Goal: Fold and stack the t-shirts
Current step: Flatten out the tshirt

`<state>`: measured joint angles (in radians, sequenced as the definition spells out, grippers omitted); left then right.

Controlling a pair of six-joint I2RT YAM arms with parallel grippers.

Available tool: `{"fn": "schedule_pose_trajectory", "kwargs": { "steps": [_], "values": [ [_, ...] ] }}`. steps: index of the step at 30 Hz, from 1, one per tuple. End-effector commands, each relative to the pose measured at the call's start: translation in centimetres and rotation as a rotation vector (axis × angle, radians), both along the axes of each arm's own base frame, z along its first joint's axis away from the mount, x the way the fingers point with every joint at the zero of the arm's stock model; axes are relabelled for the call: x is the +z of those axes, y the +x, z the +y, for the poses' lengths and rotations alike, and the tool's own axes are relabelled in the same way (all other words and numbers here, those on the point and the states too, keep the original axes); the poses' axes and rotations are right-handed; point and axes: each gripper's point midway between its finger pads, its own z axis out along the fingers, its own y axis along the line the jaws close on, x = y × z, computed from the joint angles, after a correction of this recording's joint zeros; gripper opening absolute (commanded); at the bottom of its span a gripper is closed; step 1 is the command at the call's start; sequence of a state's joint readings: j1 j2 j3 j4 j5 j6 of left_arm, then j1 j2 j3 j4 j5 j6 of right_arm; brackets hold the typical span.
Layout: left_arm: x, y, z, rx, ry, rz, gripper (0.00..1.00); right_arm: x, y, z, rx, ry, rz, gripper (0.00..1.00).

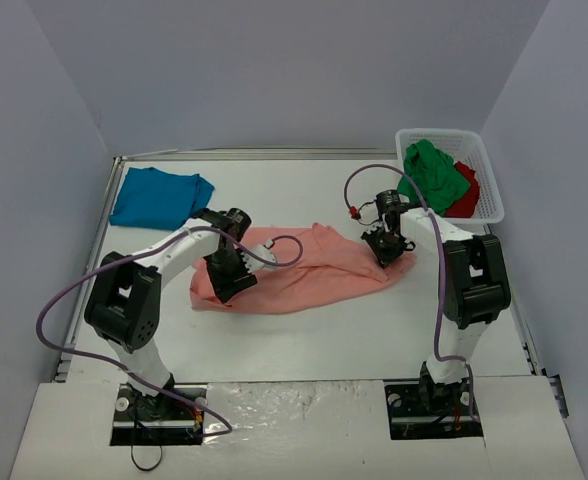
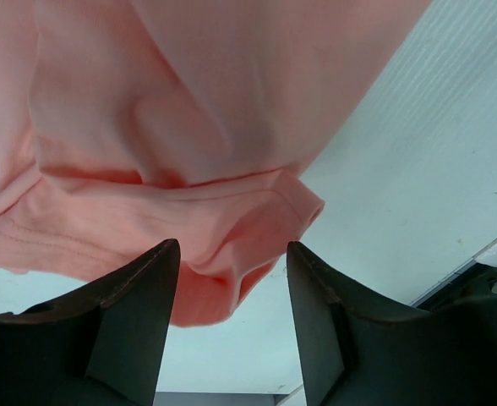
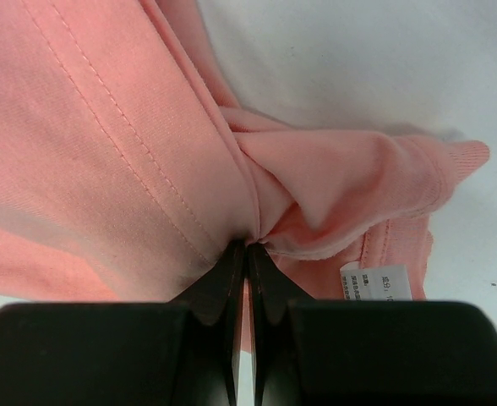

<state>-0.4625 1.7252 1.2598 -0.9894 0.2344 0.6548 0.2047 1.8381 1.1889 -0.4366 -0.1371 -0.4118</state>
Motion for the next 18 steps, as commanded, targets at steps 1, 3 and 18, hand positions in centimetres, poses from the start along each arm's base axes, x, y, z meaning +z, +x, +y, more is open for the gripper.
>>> {"fn": "schedule_pose_trajectory", "kwargs": {
  "steps": [1,3,18],
  "values": [
    [0.3,-0.3,-0.8,-0.022,0.000,-0.015,0.52,-1.6,-2.1,-1.0,-0.001,-0.053,0.085,0.00],
    [0.0,-1.0,-1.5,-0.044,0.000,0.002,0.53,-1.7,-2.1,-1.0,-0.003,-0.055,0.084,0.00],
    [-2.3,-2.2,-1.9,-0.093,0.080,0.032,0.47,-1.7,-2.3,-1.2,0.002,-0.065,0.085,0.00]
  ]
}}
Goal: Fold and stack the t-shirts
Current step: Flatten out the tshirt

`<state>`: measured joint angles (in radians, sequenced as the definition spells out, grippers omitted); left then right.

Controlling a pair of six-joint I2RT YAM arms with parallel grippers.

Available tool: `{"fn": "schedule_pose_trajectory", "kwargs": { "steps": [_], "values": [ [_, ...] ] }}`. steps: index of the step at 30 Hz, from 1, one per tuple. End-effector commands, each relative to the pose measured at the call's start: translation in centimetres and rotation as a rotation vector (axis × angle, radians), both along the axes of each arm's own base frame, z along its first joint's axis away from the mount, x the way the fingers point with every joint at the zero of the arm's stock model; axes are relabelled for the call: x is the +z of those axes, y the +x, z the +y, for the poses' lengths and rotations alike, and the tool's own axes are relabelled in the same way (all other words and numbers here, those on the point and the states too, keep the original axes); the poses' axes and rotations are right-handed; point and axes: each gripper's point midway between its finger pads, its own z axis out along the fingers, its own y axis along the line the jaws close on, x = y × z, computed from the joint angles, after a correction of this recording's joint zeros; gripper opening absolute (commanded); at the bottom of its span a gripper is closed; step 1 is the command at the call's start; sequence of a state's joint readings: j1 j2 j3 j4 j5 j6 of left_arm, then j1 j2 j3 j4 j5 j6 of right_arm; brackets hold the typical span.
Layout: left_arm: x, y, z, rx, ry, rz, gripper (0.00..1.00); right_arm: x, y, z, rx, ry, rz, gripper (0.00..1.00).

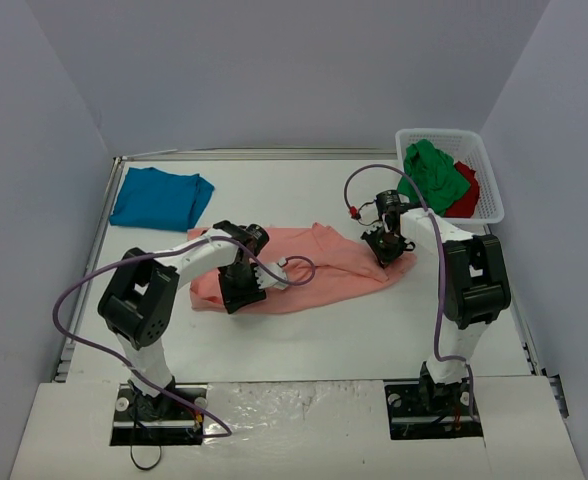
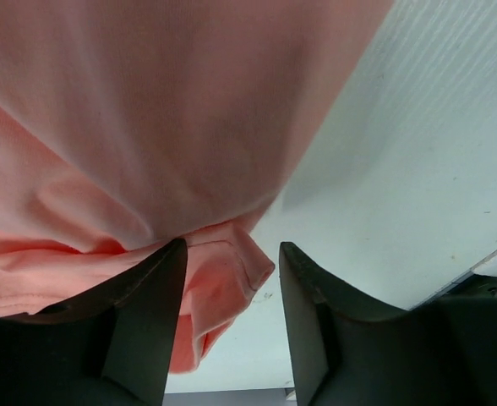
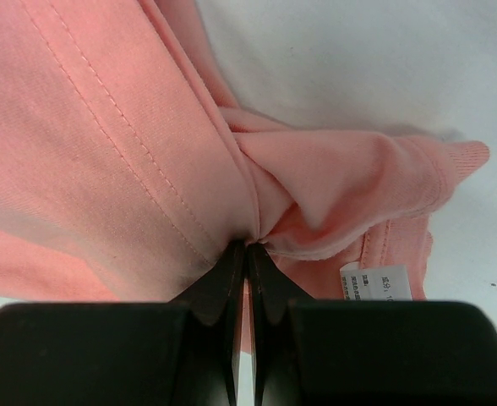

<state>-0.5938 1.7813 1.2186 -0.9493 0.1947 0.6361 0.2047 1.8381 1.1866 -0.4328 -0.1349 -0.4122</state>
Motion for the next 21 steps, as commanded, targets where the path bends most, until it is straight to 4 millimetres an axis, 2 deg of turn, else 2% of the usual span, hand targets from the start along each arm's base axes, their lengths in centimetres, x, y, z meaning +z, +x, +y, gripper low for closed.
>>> {"fn": "schedule_pose_trajectory", "kwargs": {
  "steps": [1,2,5,6,8,13,16,19,21],
  "values": [
    [0.0,-0.3,0.4,0.019,0.018,0.002,0.45,-1.8,-2.4,-1.2,0.002,-0.064,0.093,0.00],
    [-0.1,-0.3,0.4,0.025,0.019,0.002,0.43,-1.8,-2.5,-1.2,0.003,-0.067,0.094,0.00],
    [-0.3,-0.6,0.4,0.029,0.016,0.019,0.26,-1.9,-2.4,-1.3,0.002,-0.070,0.093,0.00],
    [-0.4,-0.8,0.3,0.026,0.009,0.031,0.13,-1.9,-2.5,-1.3,0.002,-0.071,0.096,0.00],
    [-0.4,-1.0,0.1,0.025,0.000,0.039,0.03,-1.9,-2.5,-1.3,0.002,-0.071,0.096,0.00],
    [1.5,-0.5,0.2,0.032,-0.038,-0.007,0.02,-1.3,-2.2,-1.1,-0.001,-0.057,0.079,0.00],
    [4.0,1.2,0.8,0.073,-0.043,-0.076,0.02,-0.1,-1.7,-1.0,-0.006,-0.048,0.045,0.00],
    [7.3,4.4,2.4,0.174,-0.051,-0.212,0.03,1.9,-0.4,-1.5,-0.037,-0.040,-0.023,0.00],
    [10.2,6.6,4.0,0.267,-0.086,-0.301,0.02,3.6,0.6,-1.5,-0.050,-0.028,-0.075,0.00]
  ]
}}
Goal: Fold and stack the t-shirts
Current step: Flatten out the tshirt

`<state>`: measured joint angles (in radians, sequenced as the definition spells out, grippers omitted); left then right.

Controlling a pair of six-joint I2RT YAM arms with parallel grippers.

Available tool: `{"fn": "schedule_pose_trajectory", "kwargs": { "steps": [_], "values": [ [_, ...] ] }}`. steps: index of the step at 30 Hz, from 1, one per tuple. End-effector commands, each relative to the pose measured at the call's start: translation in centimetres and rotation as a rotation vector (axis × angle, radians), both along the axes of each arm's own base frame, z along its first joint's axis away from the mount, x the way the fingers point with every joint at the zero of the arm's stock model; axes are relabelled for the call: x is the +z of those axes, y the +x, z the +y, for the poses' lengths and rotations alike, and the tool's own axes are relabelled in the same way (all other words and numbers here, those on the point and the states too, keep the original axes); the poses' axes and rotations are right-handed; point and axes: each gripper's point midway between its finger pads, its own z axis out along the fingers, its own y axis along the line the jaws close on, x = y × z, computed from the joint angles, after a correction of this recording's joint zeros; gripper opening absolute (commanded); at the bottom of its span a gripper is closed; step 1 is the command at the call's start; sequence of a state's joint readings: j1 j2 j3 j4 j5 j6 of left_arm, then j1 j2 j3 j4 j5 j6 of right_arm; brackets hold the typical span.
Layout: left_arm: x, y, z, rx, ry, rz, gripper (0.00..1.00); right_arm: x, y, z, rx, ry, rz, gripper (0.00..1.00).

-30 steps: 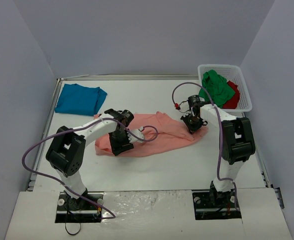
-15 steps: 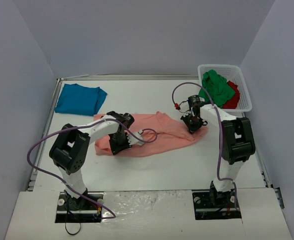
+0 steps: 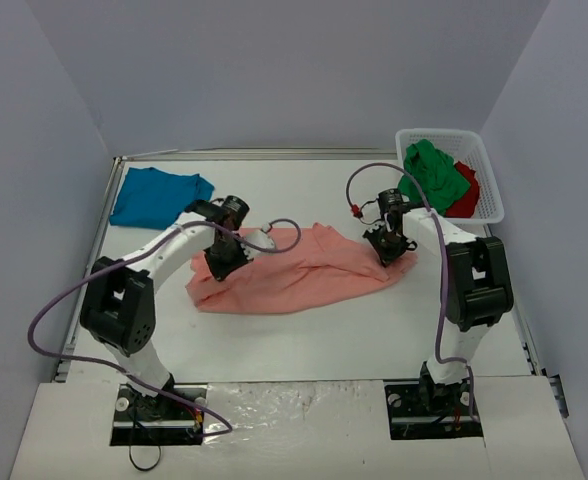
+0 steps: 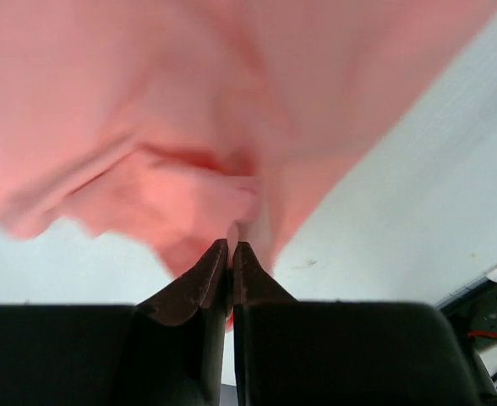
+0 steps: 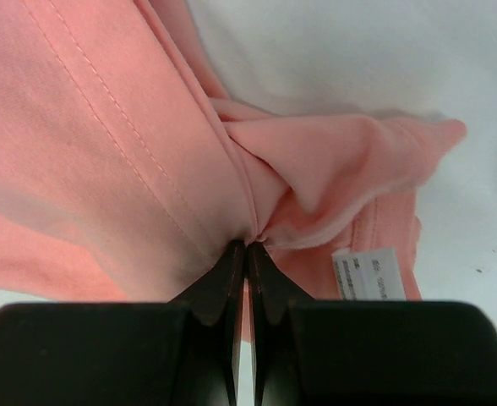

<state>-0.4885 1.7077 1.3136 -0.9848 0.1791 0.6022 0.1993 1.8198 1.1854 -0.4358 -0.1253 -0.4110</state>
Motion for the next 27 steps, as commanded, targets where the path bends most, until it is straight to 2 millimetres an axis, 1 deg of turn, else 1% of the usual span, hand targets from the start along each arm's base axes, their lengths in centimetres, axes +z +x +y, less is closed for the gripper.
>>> {"fn": "schedule_pose_trajectory", "kwargs": {
  "steps": [1,2,3,5,6,7,8,9,12,13,15,16,19,20,22,23,24,25,27],
  "values": [
    [6.8,3.6,3.2,0.166,-0.031,-0.204,0.02,3.7,0.8,-1.1,-0.043,-0.015,-0.075,0.00],
    [8.0,4.3,4.5,0.212,-0.039,-0.244,0.02,4.9,1.3,-1.0,-0.044,-0.011,-0.101,0.00],
    [9.3,5.0,5.1,0.242,-0.046,-0.284,0.02,5.7,1.7,-1.0,-0.046,-0.012,-0.122,0.00],
    [10.8,5.3,6.0,0.273,-0.058,-0.325,0.02,7.5,2.7,-1.6,-0.065,-0.031,-0.171,0.00],
    [11.3,5.4,6.7,0.292,-0.057,-0.338,0.02,9.1,3.7,-1.5,-0.068,-0.027,-0.215,0.00],
    [12.1,5.4,6.9,0.303,-0.068,-0.362,0.02,10.0,4.2,-1.6,-0.073,-0.027,-0.241,0.00],
    [12.3,5.3,7.0,0.307,-0.068,-0.368,0.03,11.2,4.6,-2.1,-0.082,-0.038,-0.271,0.00],
    [12.5,5.3,7.4,0.319,-0.068,-0.380,0.02,13.1,5.7,-2.1,-0.086,-0.032,-0.315,0.00],
    [13.0,5.5,7.8,0.343,-0.070,-0.410,0.02,16.1,6.8,-2.4,-0.093,-0.028,-0.369,0.00],
    [13.2,5.5,8.2,0.362,-0.070,-0.419,0.03,18.0,7.6,-2.3,-0.095,-0.016,-0.415,0.00],
    [13.6,5.8,8.6,0.387,-0.072,-0.436,0.02,19.4,8.0,-2.2,-0.098,-0.002,-0.442,0.00],
    [14.0,6.1,9.0,0.420,-0.084,-0.455,0.03,20.8,8.4,-2.1,-0.100,0.009,-0.473,0.00],
    [15.6,6.5,9.1,0.463,-0.145,-0.490,0.02,22.9,8.3,-1.9,-0.096,0.043,-0.510,0.00],
    [16.0,6.6,9.5,0.482,-0.162,-0.494,0.02,24.2,8.2,-2.0,-0.099,0.056,-0.536,0.00],
    [18.1,6.7,9.5,0.502,-0.220,-0.536,0.03,25.4,7.9,-1.9,-0.091,0.086,-0.554,0.00],
    [18.8,6.6,9.7,0.511,-0.237,-0.550,0.02,26.9,7.3,-1.8,-0.089,0.099,-0.581,0.00],
    [19.7,6.6,9.7,0.510,-0.256,-0.571,0.02,27.7,6.9,-1.8,-0.088,0.108,-0.598,0.00],
    [20.6,6.2,9.7,0.518,-0.278,-0.592,0.03,29.0,5.8,-1.5,-0.076,0.137,-0.616,0.00],
    [21.5,5.6,9.4,0.509,-0.307,-0.604,0.02,31.1,4.6,-1.0,-0.067,0.175,-0.659,0.00]
  ]
}}
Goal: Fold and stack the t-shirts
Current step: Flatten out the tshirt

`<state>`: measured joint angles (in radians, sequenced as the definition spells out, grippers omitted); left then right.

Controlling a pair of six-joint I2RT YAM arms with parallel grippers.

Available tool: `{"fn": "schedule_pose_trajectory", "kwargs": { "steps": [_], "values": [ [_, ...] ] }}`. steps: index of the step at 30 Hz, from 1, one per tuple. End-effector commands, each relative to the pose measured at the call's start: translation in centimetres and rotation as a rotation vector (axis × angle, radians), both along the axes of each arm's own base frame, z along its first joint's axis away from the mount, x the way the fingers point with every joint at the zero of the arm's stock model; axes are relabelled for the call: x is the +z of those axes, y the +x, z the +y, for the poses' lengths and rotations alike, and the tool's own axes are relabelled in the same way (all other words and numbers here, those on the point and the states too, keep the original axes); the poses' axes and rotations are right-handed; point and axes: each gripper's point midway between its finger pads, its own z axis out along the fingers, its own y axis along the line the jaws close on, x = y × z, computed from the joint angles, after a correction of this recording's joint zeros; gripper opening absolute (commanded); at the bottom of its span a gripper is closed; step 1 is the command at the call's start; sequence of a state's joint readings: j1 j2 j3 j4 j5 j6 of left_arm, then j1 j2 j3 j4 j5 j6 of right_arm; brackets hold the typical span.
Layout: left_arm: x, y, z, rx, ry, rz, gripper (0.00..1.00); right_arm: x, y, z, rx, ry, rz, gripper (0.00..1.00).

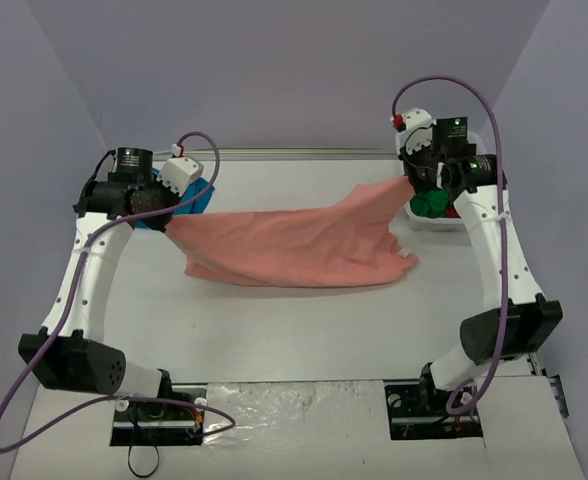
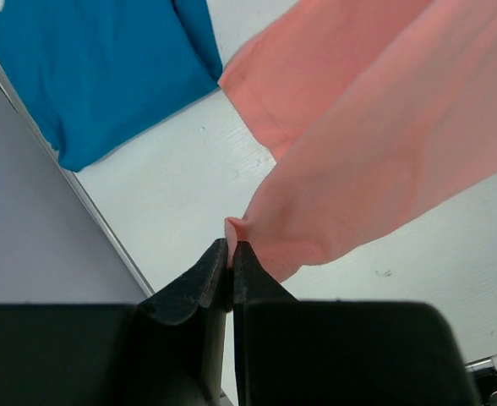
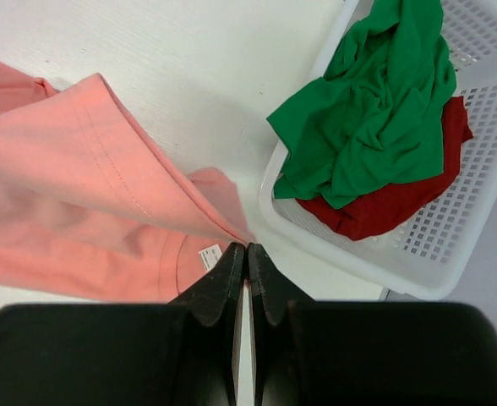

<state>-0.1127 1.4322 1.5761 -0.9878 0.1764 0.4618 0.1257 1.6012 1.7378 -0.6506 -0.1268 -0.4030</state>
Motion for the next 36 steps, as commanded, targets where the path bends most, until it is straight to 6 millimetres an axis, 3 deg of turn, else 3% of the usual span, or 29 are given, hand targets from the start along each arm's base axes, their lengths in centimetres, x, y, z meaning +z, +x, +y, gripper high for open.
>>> {"fn": "schedule_pose_trajectory", "kwargs": {
  "steps": [1,4,10,16,22,26,29,32,35,36],
  "values": [
    [5.9,-1.8,-0.7,-0.003,-0.084,-0.158,0.03,6.9,-3.6,0.8,0.036,0.089,-0.134,0.00],
    [7.4,-3.6,-2.0,-0.057,-0.159,-0.201,0.02,11.7,-7.9,1.3,0.085,0.162,-0.257,0.00],
    [12.6,-7.2,-3.6,-0.125,-0.268,-0.394,0.02,17.4,-14.8,0.5,0.096,0.201,-0.433,0.00],
    [17.5,-9.7,-3.9,-0.159,-0.305,-0.560,0.02,22.3,-19.2,-0.7,0.064,0.191,-0.604,0.00],
    [20.3,-10.5,-4.3,-0.174,-0.349,-0.654,0.03,23.9,-19.7,-1.7,0.015,0.183,-0.655,0.00],
    [22.6,-11.8,-4.8,-0.201,-0.386,-0.711,0.02,26.5,-21.0,-2.2,-0.007,0.185,-0.733,0.00],
    [24.1,-12.1,-4.6,-0.190,-0.397,-0.740,0.02,27.2,-20.7,-2.3,-0.013,0.194,-0.742,0.00],
    [24.6,-11.6,-4.6,-0.177,-0.406,-0.748,0.02,27.9,-19.6,-2.8,-0.043,0.186,-0.752,0.00],
    [23.5,-9.4,-4.1,-0.123,-0.398,-0.717,0.02,27.3,-16.5,-3.5,-0.081,0.163,-0.728,0.00],
    [22.0,-7.9,-4.0,-0.106,-0.391,-0.685,0.02,26.2,-13.5,-3.7,-0.091,0.152,-0.695,0.00]
  ]
}}
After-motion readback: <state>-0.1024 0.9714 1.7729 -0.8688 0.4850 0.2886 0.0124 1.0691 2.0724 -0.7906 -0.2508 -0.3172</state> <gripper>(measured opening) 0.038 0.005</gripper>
